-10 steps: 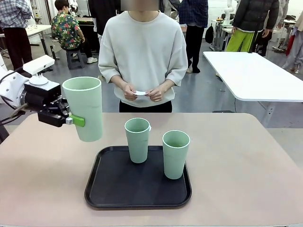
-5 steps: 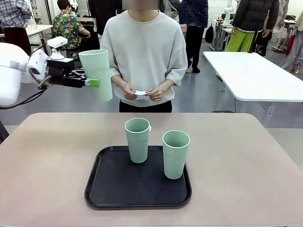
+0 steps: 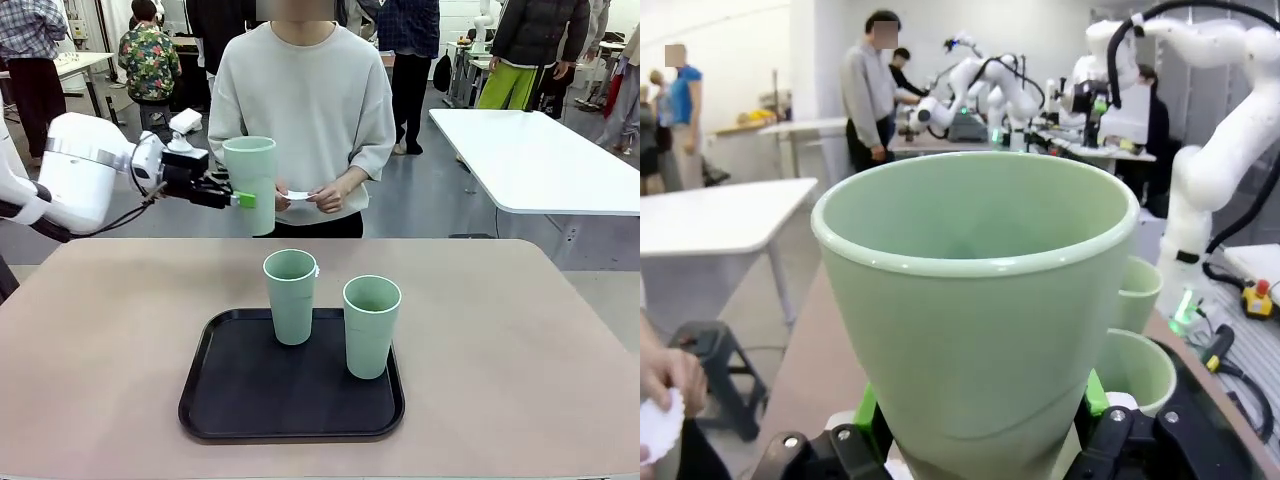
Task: Place coasters on the table and set cups on them.
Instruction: Pick up one Reusable plastic cup and place it on a coaster set by the human.
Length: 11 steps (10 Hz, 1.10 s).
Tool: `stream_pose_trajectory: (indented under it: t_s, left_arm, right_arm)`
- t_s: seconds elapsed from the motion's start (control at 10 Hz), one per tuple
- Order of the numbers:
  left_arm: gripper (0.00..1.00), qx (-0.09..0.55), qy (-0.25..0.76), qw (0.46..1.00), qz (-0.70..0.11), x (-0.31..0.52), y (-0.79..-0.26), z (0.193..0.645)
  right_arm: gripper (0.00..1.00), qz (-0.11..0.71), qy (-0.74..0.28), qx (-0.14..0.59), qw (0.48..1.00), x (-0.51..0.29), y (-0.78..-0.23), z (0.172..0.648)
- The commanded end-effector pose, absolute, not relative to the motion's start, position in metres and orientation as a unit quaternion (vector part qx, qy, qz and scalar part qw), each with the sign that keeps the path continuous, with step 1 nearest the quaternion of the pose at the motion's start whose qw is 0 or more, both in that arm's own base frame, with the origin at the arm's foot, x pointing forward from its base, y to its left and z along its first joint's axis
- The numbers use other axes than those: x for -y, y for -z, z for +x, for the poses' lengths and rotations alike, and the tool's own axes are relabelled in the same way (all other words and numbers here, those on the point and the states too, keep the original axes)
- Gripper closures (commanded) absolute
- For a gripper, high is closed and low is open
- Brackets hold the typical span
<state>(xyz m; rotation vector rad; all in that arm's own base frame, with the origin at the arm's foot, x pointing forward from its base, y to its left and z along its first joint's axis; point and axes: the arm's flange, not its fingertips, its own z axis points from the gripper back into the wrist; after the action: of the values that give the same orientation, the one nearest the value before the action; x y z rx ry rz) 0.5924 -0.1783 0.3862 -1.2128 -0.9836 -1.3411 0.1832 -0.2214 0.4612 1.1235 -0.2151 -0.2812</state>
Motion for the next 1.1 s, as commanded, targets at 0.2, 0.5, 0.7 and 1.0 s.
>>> stream_pose_trajectory:
  t_s: [0.2, 0.5, 0.7, 1.0]
  left_arm:
    - [0.15, 0.431, 0.559, 0.497, -0.505, 0.188, -0.367, 0.625]
    - [0.15, 0.417, 0.563, 0.507, -0.502, 0.184, -0.363, 0.612]
    - [0.15, 0.417, 0.563, 0.507, -0.502, 0.184, -0.363, 0.612]
    - [0.15, 0.43, 0.559, 0.5, -0.502, 0.191, -0.353, 0.637]
  right_arm:
    - [0.0, 0.537, 0.127, 0.109, 0.827, 0.221, -0.461, 0.184]
    - [0.0, 0.537, 0.127, 0.109, 0.827, 0.221, -0.461, 0.184]
    - [0.0, 0.537, 0.127, 0.109, 0.827, 0.221, -0.461, 0.184]
    - [0.0, 0.537, 0.127, 0.109, 0.827, 0.221, -0.461, 0.184]
